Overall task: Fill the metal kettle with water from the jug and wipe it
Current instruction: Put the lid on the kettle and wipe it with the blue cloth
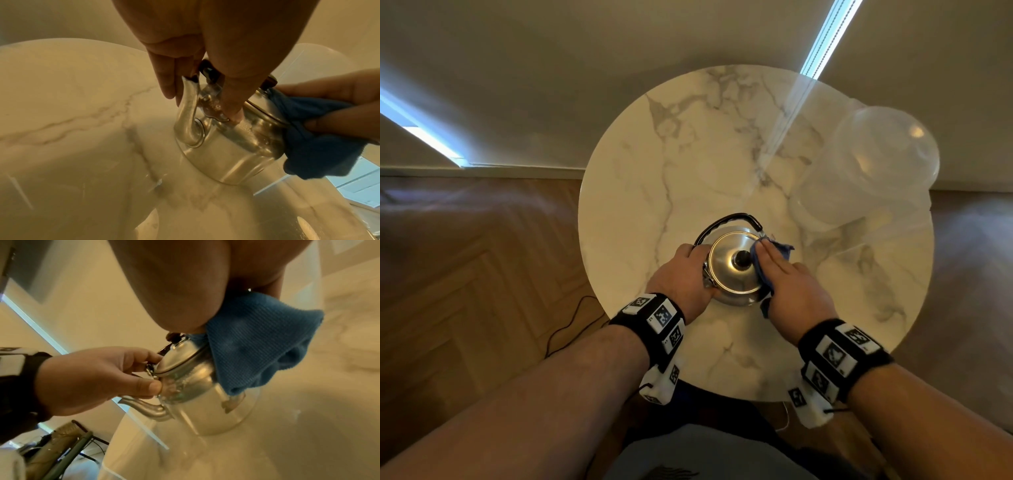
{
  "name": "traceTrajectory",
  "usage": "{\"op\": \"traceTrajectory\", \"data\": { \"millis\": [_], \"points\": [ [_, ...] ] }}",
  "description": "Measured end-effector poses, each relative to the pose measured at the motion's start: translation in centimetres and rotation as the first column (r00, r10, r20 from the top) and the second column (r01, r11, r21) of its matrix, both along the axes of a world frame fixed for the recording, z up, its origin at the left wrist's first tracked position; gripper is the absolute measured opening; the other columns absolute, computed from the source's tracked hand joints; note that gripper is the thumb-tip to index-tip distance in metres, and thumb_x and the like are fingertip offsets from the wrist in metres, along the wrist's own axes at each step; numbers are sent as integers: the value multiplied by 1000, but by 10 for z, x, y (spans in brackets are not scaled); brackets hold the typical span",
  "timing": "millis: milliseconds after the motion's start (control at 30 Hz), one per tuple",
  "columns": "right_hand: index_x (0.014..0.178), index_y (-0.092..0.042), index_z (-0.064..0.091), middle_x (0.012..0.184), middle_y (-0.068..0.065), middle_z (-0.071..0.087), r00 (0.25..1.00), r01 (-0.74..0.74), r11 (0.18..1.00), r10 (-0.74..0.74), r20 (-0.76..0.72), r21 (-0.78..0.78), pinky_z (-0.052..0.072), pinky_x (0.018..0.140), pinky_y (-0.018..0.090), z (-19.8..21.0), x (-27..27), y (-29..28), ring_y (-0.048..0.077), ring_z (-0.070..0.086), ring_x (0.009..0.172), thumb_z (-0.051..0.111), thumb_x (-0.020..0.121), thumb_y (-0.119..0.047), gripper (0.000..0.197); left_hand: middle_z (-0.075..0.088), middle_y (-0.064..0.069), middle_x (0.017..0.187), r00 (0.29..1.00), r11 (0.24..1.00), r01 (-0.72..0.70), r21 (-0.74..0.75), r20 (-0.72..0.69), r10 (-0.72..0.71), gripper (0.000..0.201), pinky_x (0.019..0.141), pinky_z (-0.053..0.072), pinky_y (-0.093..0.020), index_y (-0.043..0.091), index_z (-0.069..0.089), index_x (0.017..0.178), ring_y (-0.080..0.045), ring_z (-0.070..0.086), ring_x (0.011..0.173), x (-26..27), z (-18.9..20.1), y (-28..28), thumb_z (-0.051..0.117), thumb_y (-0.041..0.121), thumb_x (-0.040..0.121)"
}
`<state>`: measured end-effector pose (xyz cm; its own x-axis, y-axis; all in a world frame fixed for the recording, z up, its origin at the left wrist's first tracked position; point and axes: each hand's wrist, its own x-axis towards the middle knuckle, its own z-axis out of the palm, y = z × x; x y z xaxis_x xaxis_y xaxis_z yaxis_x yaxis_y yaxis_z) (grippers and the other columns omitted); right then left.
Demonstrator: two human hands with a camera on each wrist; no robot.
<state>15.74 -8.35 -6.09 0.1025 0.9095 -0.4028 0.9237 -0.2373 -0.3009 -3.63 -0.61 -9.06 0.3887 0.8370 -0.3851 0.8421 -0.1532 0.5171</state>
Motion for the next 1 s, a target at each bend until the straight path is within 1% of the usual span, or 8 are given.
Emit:
{"op": "traceTrajectory", "data": {
  "millis": [200,300,467,600,767,867,933,1000],
  "points": [
    [159,-32,13,164,-13,15,996,-86,994,87,-20,64,35,119,47,-8,-13,-41,38,22,151,67,73,7,108,48,7,126,1000,1000,-12,-7,11,12,63,85,55,-39,38,41,128,-24,65,101,1,4,1,67,46,72],
    [162,-31,7,168,-12,2,982,86,996,-80,-169,29,19,125,40,-8,-13,-18,24,-1,156,60,81,8,104,50,7,124,1000,1000,-19,-7,16,19,64,85,55,-37,38,42,128,-21,64,103,1,5,0,68,44,71],
    [160,-23,25,158,-13,30,780,411,908,-304,-548,81,23,120,25,-14,-10,-24,3,28,143,46,91,4,77,48,13,125,998,1000,-15,15,60,14,72,90,54,-32,40,39,131,-12,60,108,-1,8,-4,71,47,67],
    [157,-30,30,149,2,52,673,487,870,-433,-600,-81,40,101,24,-37,5,-47,24,51,135,47,96,1,70,38,11,140,996,996,-2,92,94,-7,95,97,40,-19,38,21,147,-6,46,123,1,20,-2,73,50,68],
    [157,-29,30,160,2,41,701,437,899,-348,-622,-11,31,111,21,-49,28,-5,20,38,145,43,95,6,73,26,12,151,998,991,33,127,-61,-26,94,105,45,-35,51,26,142,-16,41,134,12,33,8,77,55,64],
    [157,-28,32,161,-1,37,655,392,920,-290,-698,-14,23,123,27,-49,30,-5,14,34,147,48,99,-11,63,25,14,150,980,986,92,139,-186,-65,83,104,45,-36,49,39,137,-20,38,134,21,35,7,79,54,64],
    [159,-22,24,165,-6,21,638,341,940,-239,-732,-11,11,119,10,-49,24,-27,7,22,148,52,99,-20,67,29,14,149,979,987,78,141,-198,-50,80,104,45,-36,48,43,135,-19,39,134,23,36,7,80,52,64],
    [160,-20,19,169,-5,8,739,254,967,-178,-650,24,10,111,2,-54,17,-56,11,17,151,50,97,-5,72,30,14,149,977,987,69,146,-210,-37,80,106,44,-36,48,44,135,-18,39,135,26,35,7,81,51,63]
  ]
}}
